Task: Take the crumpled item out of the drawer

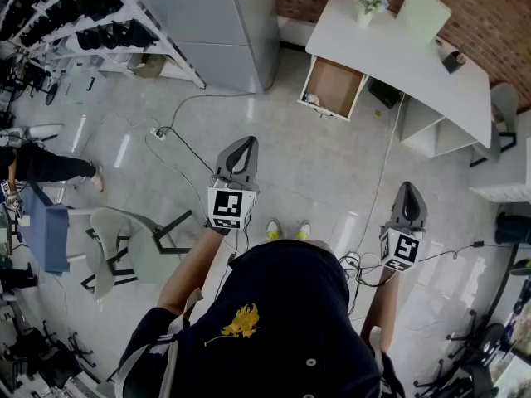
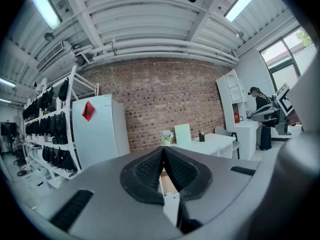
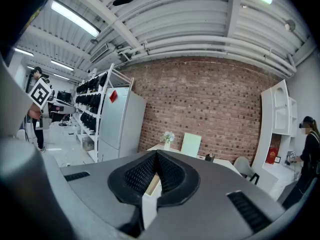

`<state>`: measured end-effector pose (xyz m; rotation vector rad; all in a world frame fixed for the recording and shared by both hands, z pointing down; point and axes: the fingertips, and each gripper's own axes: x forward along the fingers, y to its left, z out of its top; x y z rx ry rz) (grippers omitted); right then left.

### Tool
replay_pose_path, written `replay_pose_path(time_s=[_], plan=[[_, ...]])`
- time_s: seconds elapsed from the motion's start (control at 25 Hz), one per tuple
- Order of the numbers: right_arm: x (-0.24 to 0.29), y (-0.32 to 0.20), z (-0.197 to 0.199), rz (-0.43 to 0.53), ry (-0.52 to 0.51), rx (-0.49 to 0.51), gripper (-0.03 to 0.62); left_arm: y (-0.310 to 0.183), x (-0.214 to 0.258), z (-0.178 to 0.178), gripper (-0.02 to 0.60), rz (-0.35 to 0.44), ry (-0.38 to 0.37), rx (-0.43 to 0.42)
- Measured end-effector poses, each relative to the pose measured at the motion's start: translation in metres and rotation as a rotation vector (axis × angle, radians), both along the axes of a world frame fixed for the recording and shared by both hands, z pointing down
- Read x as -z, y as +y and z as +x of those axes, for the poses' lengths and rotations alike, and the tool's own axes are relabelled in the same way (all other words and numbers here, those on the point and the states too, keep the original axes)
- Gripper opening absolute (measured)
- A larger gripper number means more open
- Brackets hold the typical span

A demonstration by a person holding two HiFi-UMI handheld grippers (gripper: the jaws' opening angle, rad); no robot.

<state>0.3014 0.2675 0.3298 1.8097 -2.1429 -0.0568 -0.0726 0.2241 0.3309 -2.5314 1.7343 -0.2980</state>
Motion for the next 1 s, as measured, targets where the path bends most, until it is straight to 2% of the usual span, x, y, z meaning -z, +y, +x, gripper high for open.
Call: replay_pose_path(time_s=[0.2, 0.4, 0.6, 0.72, 0.76, 0.8, 1.0], plan=[[0.021, -0.025, -0.046, 0.088, -0.063, 0.037, 0.026, -0.008, 0.030, -0.031, 0.018, 0.097, 0.024, 0.070], [0.035, -0.032, -0.065, 0.110, -0.069, 0.059, 0.026, -0.009, 0.035, -0.026, 0.018, 0.110, 0.041, 0.051], [0.043, -0.038, -0.086, 0.119, -0.062, 0.081, 0.026, -0.006, 0.035, -0.041, 0.018, 0.116, 0.052, 0.067], [0.052, -0.046, -0.102, 0.151, -0.151, 0.117, 0.029, -0.004, 0.035, -0.051, 0.018, 0.114, 0.046, 0.077], [0.055, -0.048, -0.112, 0.155, -0.196, 0.151, 0.293, -0.002, 0.034, -0.055, 0.018, 0.113, 0.046, 0.080], [0.055, -0.049, -0.121, 0.151, -0.230, 0.182, 0.439, -0.001, 0.035, -0.059, 0.018, 0.112, 0.045, 0.084], [0.050, -0.042, -0.138, 0.133, -0.214, 0.198, 0.439, 0.007, 0.033, -0.077, 0.018, 0.109, 0.048, 0.102]])
